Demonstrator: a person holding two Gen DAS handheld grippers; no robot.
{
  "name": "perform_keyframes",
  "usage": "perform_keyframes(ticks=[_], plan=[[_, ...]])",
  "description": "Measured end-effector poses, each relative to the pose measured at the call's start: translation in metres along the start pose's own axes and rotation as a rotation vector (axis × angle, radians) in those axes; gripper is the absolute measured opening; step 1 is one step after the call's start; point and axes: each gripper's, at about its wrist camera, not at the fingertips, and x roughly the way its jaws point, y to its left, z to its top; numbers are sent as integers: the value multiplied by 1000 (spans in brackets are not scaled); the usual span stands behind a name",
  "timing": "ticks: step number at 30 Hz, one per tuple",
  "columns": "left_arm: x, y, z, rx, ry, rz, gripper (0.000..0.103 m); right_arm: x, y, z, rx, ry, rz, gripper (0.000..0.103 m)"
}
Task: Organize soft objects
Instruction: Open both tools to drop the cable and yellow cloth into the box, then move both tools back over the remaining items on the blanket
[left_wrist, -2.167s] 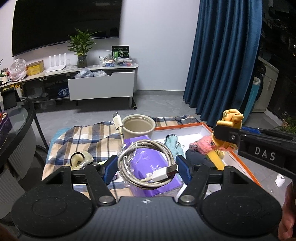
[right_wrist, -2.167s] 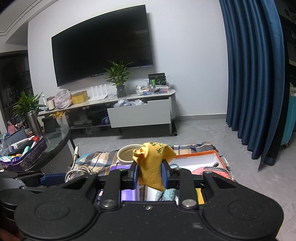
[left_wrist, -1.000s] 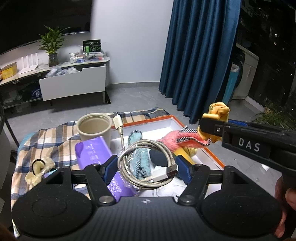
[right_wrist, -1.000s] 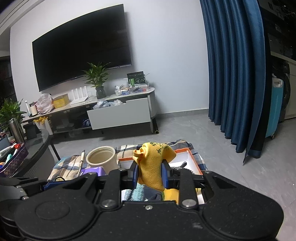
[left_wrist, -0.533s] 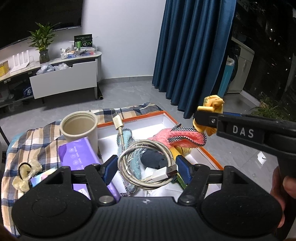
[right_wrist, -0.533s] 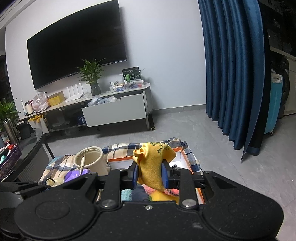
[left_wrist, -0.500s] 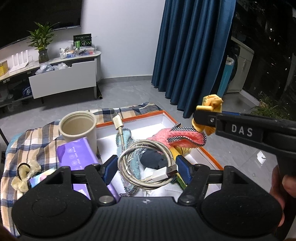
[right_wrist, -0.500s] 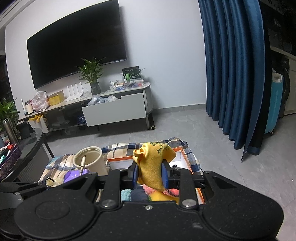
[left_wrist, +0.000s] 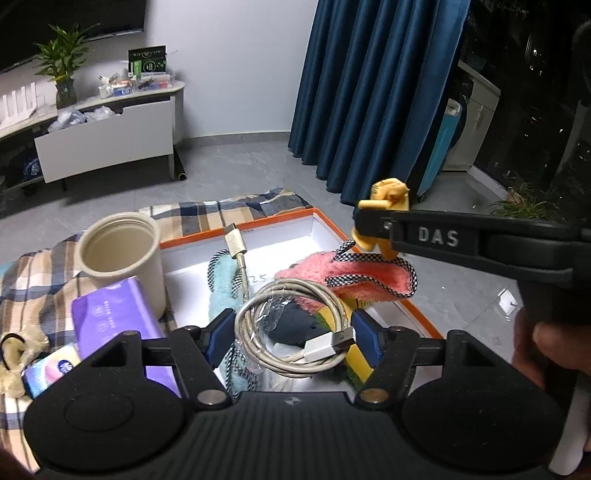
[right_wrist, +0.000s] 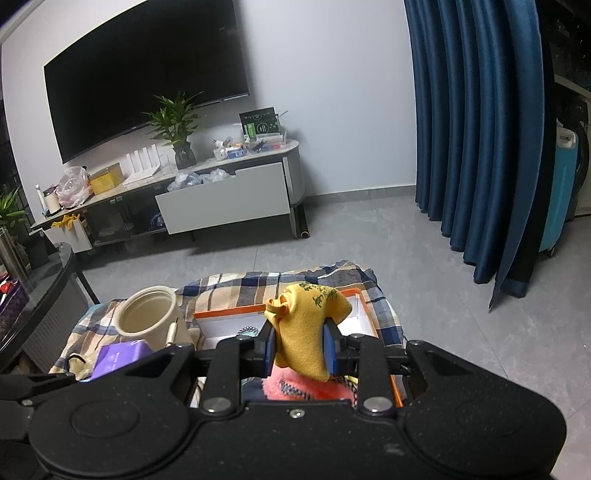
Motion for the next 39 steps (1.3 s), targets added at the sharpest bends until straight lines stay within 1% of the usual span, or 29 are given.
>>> perform_keyframes(ticks=[6,10,12,13,14,15,16,17,19,22,26,30,34,39], plan=[[13,2,9,-8,15,-34,69,20,-4,7,-12,17,-10,33],[21,4,15,-12,15,-63,69,31,-7,13,-8,21,-4,36],[24,4,18,-18,13,-78,71,33,-7,16,-7,8,2,44],[25,4,19,-22,9,-86,74,34,-7,17,-7,-2,3,53],[25,4,20,-26,4,-96,76,33,-7,18,-6,-10,1,58],[26,4,21,-31,2,-109,77,32,-8,19,-2,-12,3,59],[26,4,21,-37,1,-120,79,31,-8,19,1,-15,17,64],[25,5,22,-42,-5,-127,79,29,-9,19,2,-20,24,66],[22,6,21,-43,-16,-125,79,23,-7,20,-1,-34,15,66],[14,7,21,-46,-24,-121,79,7,-6,19,12,-63,23,66],[-1,6,21,-36,-37,-91,79,-17,5,16,-8,-97,21,66],[-20,9,14,-42,-51,-57,79,-39,21,10,-22,-115,52,66],[-38,16,4,-53,-73,-24,80,-52,44,2,-54,-117,78,66],[-58,33,-7,-88,-88,11,80,-55,74,-6,-65,-100,123,67]])
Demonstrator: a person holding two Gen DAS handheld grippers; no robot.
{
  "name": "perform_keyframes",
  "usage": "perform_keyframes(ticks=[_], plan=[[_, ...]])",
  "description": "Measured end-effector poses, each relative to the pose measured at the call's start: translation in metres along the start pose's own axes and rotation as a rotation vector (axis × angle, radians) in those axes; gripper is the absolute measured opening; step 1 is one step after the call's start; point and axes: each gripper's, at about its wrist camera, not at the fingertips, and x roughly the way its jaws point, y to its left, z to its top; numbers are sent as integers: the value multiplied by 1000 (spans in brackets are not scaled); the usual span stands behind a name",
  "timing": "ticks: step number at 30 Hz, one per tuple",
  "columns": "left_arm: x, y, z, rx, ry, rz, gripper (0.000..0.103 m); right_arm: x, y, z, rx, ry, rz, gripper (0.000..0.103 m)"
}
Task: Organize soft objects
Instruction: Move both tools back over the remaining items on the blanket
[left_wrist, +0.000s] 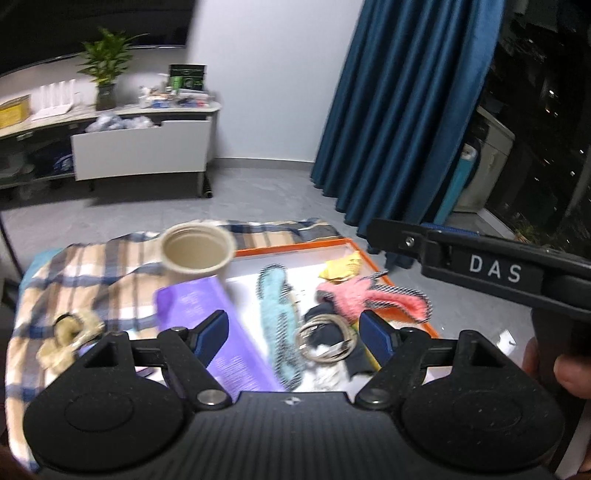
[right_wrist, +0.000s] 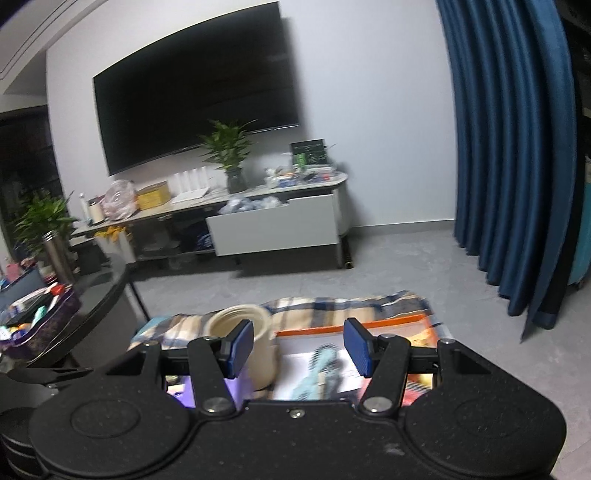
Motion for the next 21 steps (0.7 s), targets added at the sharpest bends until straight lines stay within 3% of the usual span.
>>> perform_keyframes(ticks=[5,13,16,21], plan=[[-20,25,-11,-39,-17,43,80,-2,31,-5,-23,4,46,67],[-36,106,-33,-181,-12,208,80,9,79,-25,-60,47,118,67],[-29,124,-43,-151,-2,233,80,10,86,-29,-63,47,128,67],[-10,134,-53,20,13,169,81,12,86,-29,-62,48,125,67]])
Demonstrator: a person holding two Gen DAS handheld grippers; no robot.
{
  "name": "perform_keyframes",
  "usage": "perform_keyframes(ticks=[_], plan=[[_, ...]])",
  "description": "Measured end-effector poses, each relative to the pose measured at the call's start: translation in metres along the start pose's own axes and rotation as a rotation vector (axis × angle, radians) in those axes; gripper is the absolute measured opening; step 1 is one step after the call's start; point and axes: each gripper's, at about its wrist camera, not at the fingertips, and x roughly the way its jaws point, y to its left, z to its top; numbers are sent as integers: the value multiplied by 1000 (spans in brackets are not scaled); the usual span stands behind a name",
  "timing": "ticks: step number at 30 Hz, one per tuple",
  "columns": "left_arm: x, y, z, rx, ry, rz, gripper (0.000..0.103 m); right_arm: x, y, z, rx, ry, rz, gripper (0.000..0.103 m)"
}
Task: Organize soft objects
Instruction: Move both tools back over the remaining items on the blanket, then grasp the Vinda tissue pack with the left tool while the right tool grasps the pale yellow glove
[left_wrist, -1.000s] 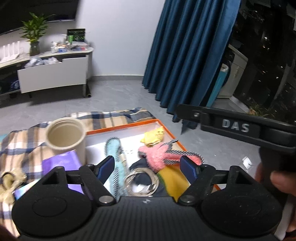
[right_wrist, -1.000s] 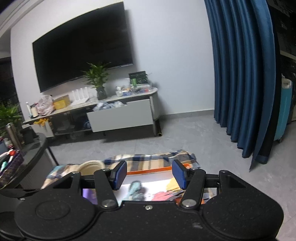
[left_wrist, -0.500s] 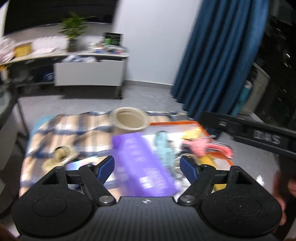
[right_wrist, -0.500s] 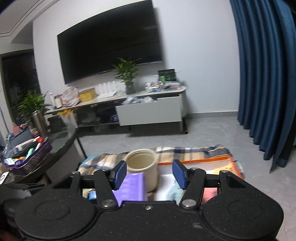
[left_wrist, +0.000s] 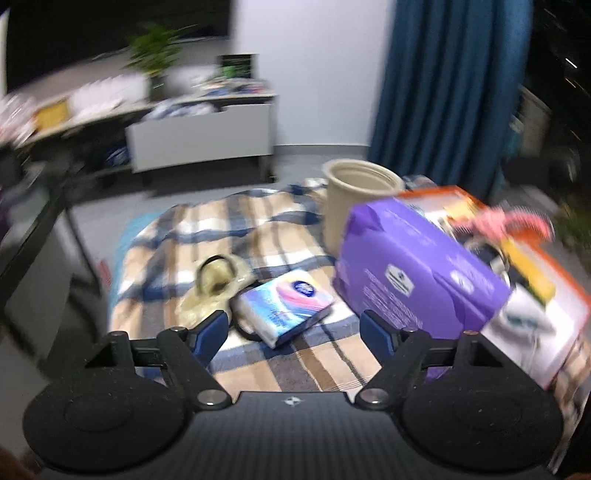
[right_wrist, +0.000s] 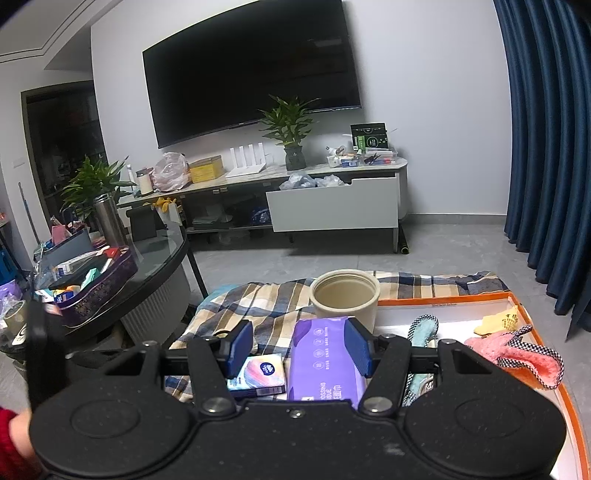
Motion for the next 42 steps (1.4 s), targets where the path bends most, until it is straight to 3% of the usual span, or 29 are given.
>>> perform_keyframes(ticks=[6,12,15,19,22,28,38,42], plan=[[38,-11,-7,248,-9,-68,81,5,-8,1,13,-2,-8,68],[72,-13,-3,398,-9,-134,80,9,-15,3,39,-6,-6,68],[92,-10,1,455,30,-155,76,9,-16,4,40,-10,-7,68],[115,7,6,393,96,-186,71,11,-15,5,42,-11,-6,68],[119,10,5,358,112,-209,55,12,-15,5,48,-7,-1,68],[102,-1,-4,310,98,-205,53,15,-3,6,31,5,8,68],[19,17,-16,28,-13,-60,53,56,49,-9,-52,99,50,69],[-8,42,-21,-61,-37,75,53,91,75,-23,-77,143,60,74]])
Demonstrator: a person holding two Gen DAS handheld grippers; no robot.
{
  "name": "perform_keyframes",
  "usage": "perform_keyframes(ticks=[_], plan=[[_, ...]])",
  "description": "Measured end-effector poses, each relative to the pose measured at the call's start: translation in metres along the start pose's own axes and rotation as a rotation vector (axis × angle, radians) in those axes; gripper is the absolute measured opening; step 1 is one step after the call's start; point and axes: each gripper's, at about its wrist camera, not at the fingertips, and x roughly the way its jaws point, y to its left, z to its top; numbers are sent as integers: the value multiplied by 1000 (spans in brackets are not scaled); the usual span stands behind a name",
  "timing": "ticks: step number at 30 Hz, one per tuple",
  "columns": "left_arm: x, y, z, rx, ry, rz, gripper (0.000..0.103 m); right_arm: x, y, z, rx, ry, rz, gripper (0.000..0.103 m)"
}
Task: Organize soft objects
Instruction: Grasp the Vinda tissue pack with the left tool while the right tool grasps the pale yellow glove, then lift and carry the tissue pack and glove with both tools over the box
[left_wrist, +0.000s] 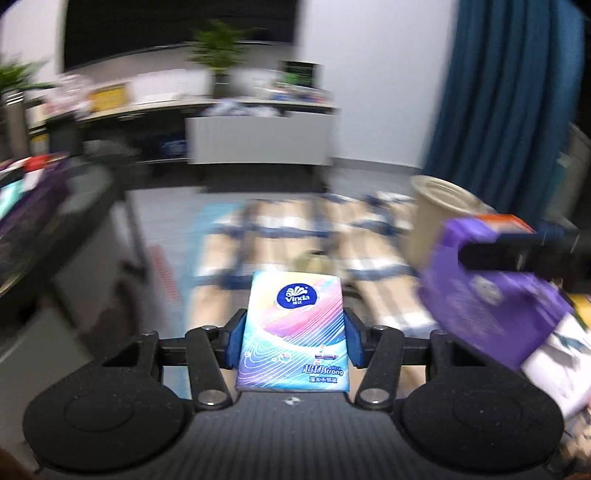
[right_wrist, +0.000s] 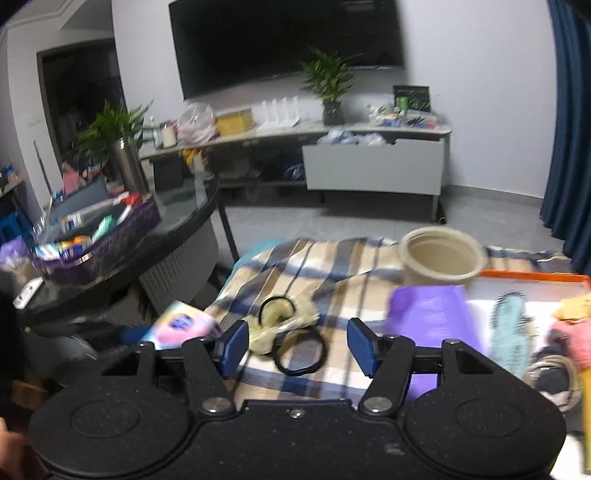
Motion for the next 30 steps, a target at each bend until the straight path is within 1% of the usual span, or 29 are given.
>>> perform_keyframes(ticks=[1,3,5,6,8,11,14,16,18,19,20,22,23,25,30], plan=[[-4,7,0,-24,-5,39,53,11,7,-1,-14,13,-2,78],[-10,22,0,-75,-11,97,53,32,21,-3,-49,32,-11,78],[-11,32,2,-103,-12,159,53,51,32,-5,-80,45,-38,79],[-11,36,3,-115,-17,178,53,61,35,-6,-89,51,-49,79],[-11,46,5,-159,-15,193,53,81,40,-8,-90,71,-83,80],[-11,52,8,-182,-41,211,53,109,46,-13,-103,102,-112,80],[-9,58,9,-221,-55,202,53,134,48,-13,-101,112,-172,81],[-5,59,10,-234,-53,198,53,148,44,-9,-71,132,-155,81],[-2,59,8,-247,-48,197,53,159,43,-6,-74,146,-149,81],[-1,60,8,-252,-48,195,53,163,43,-5,-81,148,-132,79],[1,59,8,-253,-46,196,53,164,43,-4,-84,147,-113,65],[2,59,7,-252,-43,205,53,162,43,-3,-83,152,-100,43],[2,58,7,-250,-41,208,53,158,44,-2,-89,145,-95,34],[1,57,6,-249,-40,213,53,146,44,0,-96,123,-78,24],[-6,51,7,-249,-40,216,53,99,31,10,-57,54,-32,23]])
